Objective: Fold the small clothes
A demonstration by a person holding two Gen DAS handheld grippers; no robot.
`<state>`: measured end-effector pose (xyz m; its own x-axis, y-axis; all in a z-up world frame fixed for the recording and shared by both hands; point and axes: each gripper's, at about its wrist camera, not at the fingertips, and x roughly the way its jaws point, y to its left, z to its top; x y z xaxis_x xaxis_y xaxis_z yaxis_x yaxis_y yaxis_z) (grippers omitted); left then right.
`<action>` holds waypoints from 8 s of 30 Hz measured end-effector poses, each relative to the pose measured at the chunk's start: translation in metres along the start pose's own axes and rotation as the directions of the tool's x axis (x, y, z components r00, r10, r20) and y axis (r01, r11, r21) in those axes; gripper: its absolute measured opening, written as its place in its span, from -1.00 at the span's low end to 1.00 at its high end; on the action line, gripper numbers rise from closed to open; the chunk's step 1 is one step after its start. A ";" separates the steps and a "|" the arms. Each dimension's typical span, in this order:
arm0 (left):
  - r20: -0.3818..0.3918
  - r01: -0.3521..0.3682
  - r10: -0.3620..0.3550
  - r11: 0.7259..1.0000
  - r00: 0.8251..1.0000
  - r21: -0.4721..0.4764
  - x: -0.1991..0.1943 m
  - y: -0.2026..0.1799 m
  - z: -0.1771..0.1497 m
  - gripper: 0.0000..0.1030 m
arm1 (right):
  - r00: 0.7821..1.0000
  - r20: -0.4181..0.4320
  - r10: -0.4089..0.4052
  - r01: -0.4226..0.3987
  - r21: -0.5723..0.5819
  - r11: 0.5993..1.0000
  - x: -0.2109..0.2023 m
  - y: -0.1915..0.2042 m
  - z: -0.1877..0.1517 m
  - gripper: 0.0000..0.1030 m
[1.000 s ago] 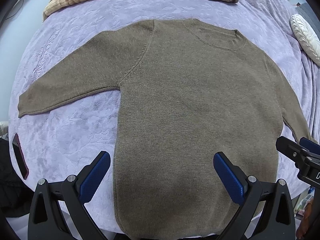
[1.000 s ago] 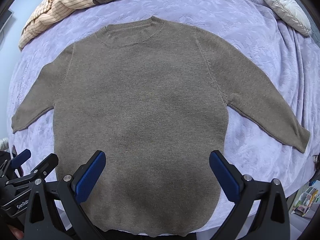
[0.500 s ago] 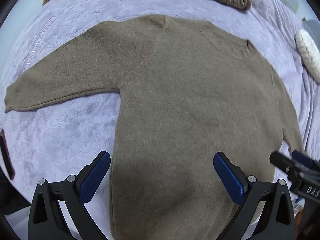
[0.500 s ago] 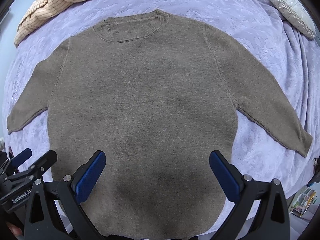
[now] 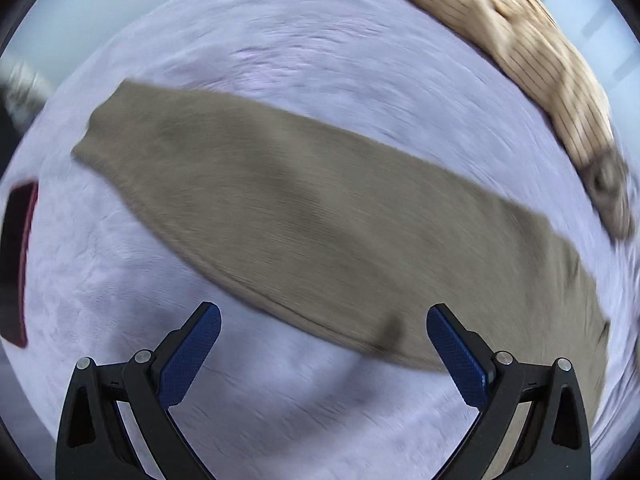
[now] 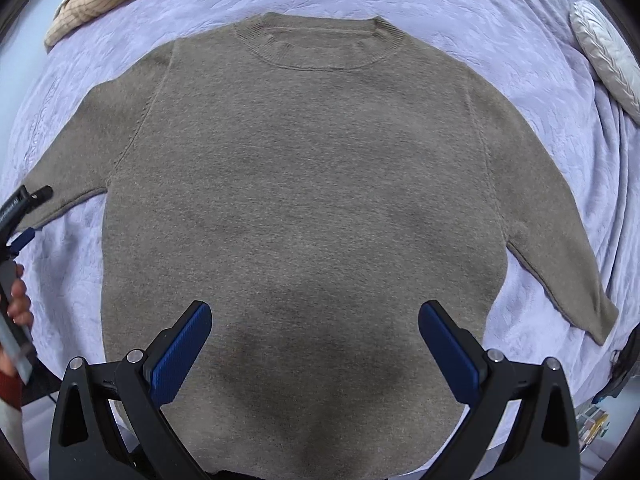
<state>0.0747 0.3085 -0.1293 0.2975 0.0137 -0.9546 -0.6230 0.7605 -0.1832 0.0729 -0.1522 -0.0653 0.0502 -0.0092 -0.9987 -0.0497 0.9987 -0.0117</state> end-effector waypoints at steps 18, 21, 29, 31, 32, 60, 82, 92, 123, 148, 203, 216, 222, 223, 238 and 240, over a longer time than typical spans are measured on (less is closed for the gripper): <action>0.256 0.003 -0.079 0.959 0.963 0.285 -0.064 -0.082 0.004 -0.81 | 0.999 0.024 0.046 -0.044 -0.091 0.995 -0.008 0.034 0.008 1.00; 0.255 0.046 -0.183 0.885 0.950 0.464 -0.088 -0.143 -0.029 -0.81 | 0.997 0.035 0.065 -0.062 -0.059 0.996 -0.008 0.021 0.006 1.00; 0.035 0.183 -0.316 0.633 0.948 0.752 -0.074 -0.303 -0.145 -0.81 | 0.995 0.059 0.085 -0.090 0.087 0.992 -0.005 -0.034 -0.004 1.00; -0.010 0.186 -0.290 0.586 0.957 0.789 -0.056 -0.329 -0.167 -0.81 | 0.995 0.059 0.079 -0.086 0.127 0.988 -0.002 -0.052 -0.009 1.00; -0.028 0.185 -0.274 0.568 0.961 0.802 -0.046 -0.337 -0.175 -0.81 | 0.996 0.055 0.074 -0.081 0.150 0.985 0.001 -0.062 -0.012 1.00; 0.247 -0.190 0.037 0.748 0.968 0.635 0.014 -0.182 -0.124 0.78 | 0.915 0.402 0.039 0.201 -0.537 0.819 0.064 0.120 0.100 -0.74; 0.145 -0.093 0.000 0.765 0.989 0.637 -0.013 -0.171 -0.069 0.78 | 0.667 0.534 0.519 -0.738 0.381 0.557 0.108 -0.138 0.086 -0.23; 0.244 -0.197 0.032 0.697 0.969 0.689 0.031 -0.225 -0.067 0.79 | 0.757 0.540 0.367 -0.580 0.297 0.759 0.071 -0.145 0.084 -0.86; -0.062 0.149 -0.160 0.616 0.985 0.774 -0.020 -0.336 -0.213 0.87 | 0.748 0.585 0.315 -0.660 0.603 0.447 0.075 -0.301 -0.110 0.20; -0.006 0.044 -0.060 0.663 0.998 0.747 0.004 -0.336 -0.239 0.87 | 0.613 0.576 0.541 -0.790 0.417 0.450 0.119 -0.233 0.018 -0.86; 0.050 0.085 -0.152 0.763 0.987 0.640 -0.027 -0.254 -0.158 0.87 | 0.585 0.280 0.761 -0.795 0.010 0.607 0.083 -0.074 0.090 -0.87; -0.022 0.221 -0.265 0.752 0.964 0.621 -0.027 -0.236 -0.137 0.87 | 0.659 0.485 0.575 -0.748 0.346 0.566 0.077 -0.144 0.078 -0.04; -0.199 0.470 -0.432 0.723 0.880 0.506 -0.021 -0.231 -0.117 0.87 | 0.694 0.444 0.566 -0.680 0.146 0.719 0.061 -0.096 0.108 -0.88; -0.224 0.508 -0.460 0.717 0.859 0.477 -0.019 -0.231 -0.113 0.87 | 0.704 0.420 0.572 -0.654 0.069 0.754 0.054 -0.078 0.112 -0.88; -0.402 0.634 -0.498 0.677 0.769 0.373 0.022 -0.278 -0.116 0.87 | 0.748 0.167 0.642 -0.639 -0.078 0.765 0.065 -0.034 0.062 0.00; -0.400 0.631 -0.497 0.682 0.770 0.369 0.021 -0.286 -0.117 0.87 | 0.748 0.200 0.632 -0.643 -0.015 0.766 0.063 -0.063 0.045 0.00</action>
<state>0.1743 0.0151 -0.1247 0.2492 -0.6267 -0.7383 0.0295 0.7669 -0.6411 0.1243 -0.2132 -0.1248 0.2059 0.6346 -0.7449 -0.0855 0.7700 0.6323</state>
